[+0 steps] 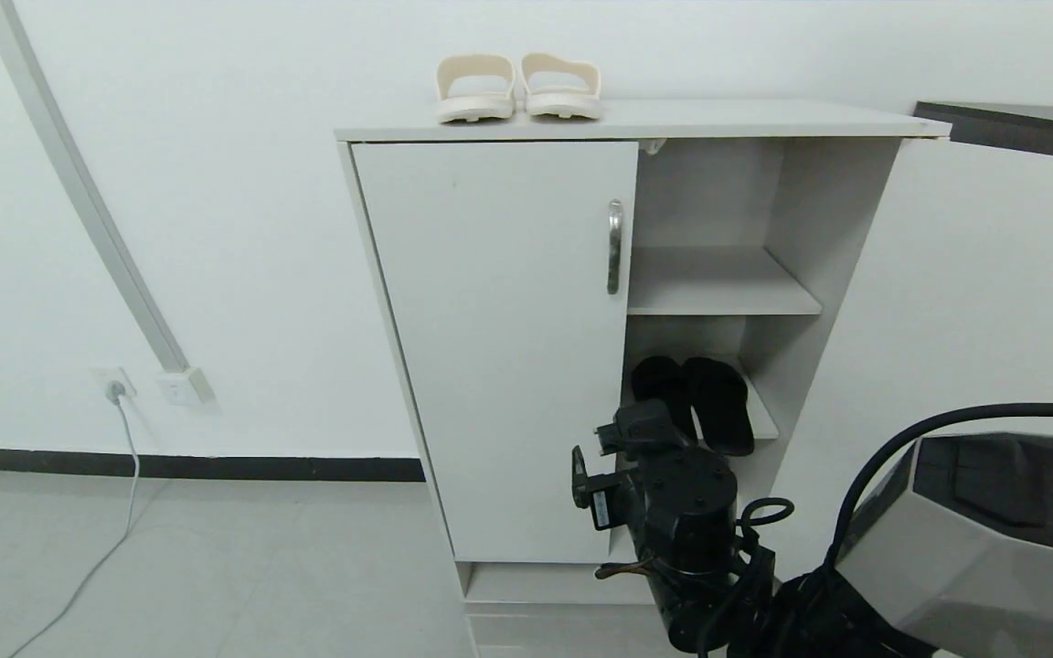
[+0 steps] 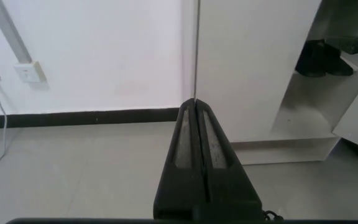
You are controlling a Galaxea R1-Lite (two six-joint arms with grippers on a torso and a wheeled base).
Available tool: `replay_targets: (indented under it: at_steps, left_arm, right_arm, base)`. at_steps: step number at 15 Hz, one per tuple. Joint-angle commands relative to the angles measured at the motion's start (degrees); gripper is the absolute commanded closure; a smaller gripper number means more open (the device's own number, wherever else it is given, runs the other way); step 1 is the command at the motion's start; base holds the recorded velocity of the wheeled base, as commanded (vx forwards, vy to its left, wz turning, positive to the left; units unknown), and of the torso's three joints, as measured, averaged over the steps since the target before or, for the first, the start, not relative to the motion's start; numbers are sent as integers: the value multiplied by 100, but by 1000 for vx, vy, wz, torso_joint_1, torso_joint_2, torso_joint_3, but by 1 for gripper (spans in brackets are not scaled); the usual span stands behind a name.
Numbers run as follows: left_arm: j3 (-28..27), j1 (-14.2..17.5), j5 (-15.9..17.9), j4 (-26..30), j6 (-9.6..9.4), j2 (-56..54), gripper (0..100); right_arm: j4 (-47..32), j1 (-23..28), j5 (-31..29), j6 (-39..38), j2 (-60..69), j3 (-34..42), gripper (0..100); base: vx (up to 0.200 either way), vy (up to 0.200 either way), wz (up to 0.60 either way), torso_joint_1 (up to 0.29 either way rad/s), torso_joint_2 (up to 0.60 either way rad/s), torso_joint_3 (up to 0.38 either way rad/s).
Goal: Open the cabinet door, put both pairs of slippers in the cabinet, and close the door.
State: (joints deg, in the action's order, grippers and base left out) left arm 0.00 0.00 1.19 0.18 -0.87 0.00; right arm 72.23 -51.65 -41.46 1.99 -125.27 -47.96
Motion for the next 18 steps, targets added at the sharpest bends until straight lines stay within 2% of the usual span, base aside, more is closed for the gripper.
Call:
replay_targets:
  at_steps: [1,3,11,18]
  left_arm:
    - [0,0,-5,-1,-1,0,100]
    - [0,0,-5,-1,-1,0,100]
    - [0,0,4,-1,-10,0,100]
    - [0,0,-5,-1,-10,0,100]
  right_arm:
    - [2,6,6,3,-33,6,0]
    - [46,6,50,3,-33,41,0]
    - [503,-20,200,162,-103,182,0]
    - [582,6,209,170,-252,208,0]
  base:
    - [0,200,0,2,7,2]
    - [0,200,0,2,2,7]
    - [0,0,0,0,0,0]
    - [0,0,0,0,0,0]
